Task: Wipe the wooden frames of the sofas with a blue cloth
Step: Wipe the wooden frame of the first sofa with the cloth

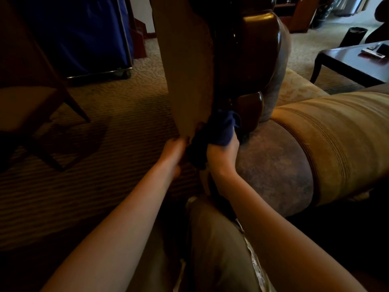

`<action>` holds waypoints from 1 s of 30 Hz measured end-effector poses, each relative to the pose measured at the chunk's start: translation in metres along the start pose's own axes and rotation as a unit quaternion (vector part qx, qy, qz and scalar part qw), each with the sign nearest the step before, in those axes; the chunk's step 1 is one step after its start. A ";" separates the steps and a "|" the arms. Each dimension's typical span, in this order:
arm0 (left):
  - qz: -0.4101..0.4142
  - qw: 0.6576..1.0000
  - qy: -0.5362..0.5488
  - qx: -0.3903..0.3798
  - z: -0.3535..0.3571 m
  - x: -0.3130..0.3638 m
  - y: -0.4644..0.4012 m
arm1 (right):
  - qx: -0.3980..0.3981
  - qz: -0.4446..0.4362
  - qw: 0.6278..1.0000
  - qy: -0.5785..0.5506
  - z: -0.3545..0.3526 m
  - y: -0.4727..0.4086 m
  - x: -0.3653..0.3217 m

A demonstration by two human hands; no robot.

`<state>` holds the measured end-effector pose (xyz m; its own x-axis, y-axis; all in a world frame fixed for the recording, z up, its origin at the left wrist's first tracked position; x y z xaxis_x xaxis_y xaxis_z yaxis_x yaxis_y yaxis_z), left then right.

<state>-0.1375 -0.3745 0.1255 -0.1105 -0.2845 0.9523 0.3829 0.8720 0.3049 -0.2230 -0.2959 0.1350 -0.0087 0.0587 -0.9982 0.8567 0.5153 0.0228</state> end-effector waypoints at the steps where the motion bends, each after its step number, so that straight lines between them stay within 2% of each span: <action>1: 0.006 1.000 0.021 0.009 -0.005 -0.002 -0.006 | 0.005 -0.107 0.992 0.069 -0.002 -0.003 -0.010; 3: -0.003 0.998 0.057 0.019 -0.012 0.000 -0.007 | 0.066 -0.281 0.927 0.238 -0.004 -0.017 -0.030; 5: 0.002 0.998 0.060 0.022 -0.012 -0.003 -0.014 | 0.118 -0.413 0.816 0.386 -0.001 -0.033 -0.040; 7: -0.003 0.999 0.041 0.025 -0.006 -0.002 -0.016 | 0.085 -0.504 0.701 0.498 0.005 -0.046 -0.036; 9: 0.000 1.000 0.022 0.020 -0.001 -0.006 -0.022 | 0.019 -0.559 0.564 0.608 0.009 -0.055 -0.018; 11: 0.002 1.000 -0.005 0.010 0.002 -0.007 -0.023 | -0.037 -0.551 0.422 0.719 0.012 -0.058 -0.006; 12: 0.003 1.000 -0.017 0.005 0.002 -0.007 -0.025 | -0.057 -0.533 0.375 0.757 0.014 -0.058 -0.003; 13: 0.005 1.000 -0.027 0.007 0.002 -0.009 -0.028 | -0.088 -0.519 0.344 0.778 0.015 -0.057 0.001; 15: -0.005 0.999 -0.045 0.006 0.002 -0.009 -0.027 | -0.139 -0.463 0.326 0.812 0.017 -0.057 0.014; 18: -0.018 0.998 -0.054 0.003 0.003 -0.009 -0.026 | -0.117 -0.436 0.315 0.835 0.019 -0.053 0.024; 20: -0.019 0.998 -0.067 0.006 0.004 -0.012 -0.027 | -0.106 -0.439 0.337 0.826 0.013 -0.055 0.028; 22: -0.017 0.997 -0.072 -0.002 0.008 -0.011 -0.024 | -0.106 -0.468 0.359 0.801 0.003 -0.059 0.024; 26: -0.005 0.997 -0.080 -0.016 0.018 -0.001 -0.014 | -0.099 -0.566 0.358 0.735 -0.013 -0.064 0.019; 28: 0.004 0.997 -0.077 -0.017 0.020 0.006 -0.013 | -0.081 -0.623 0.385 0.676 -0.022 -0.062 0.010; 30: 0.012 0.997 -0.071 -0.011 0.022 0.015 -0.012 | -0.042 -0.650 0.428 0.627 -0.035 -0.059 -0.005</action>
<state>-0.1639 -0.3809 0.1359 -0.2303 -0.2031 0.9517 0.4069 0.8683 0.2838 -0.2916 -0.2969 0.1406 -0.7641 0.0615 0.6422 -0.3126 0.8355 -0.4519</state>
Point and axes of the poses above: each hand's wrist, its own y-axis away from the middle knuckle, its own z-axis out of the palm, x = y × z, the point moved 3 cm from there along -y, towards the middle knuckle, and after that the axes turned 11 degrees about z, right-handed, at the moved point
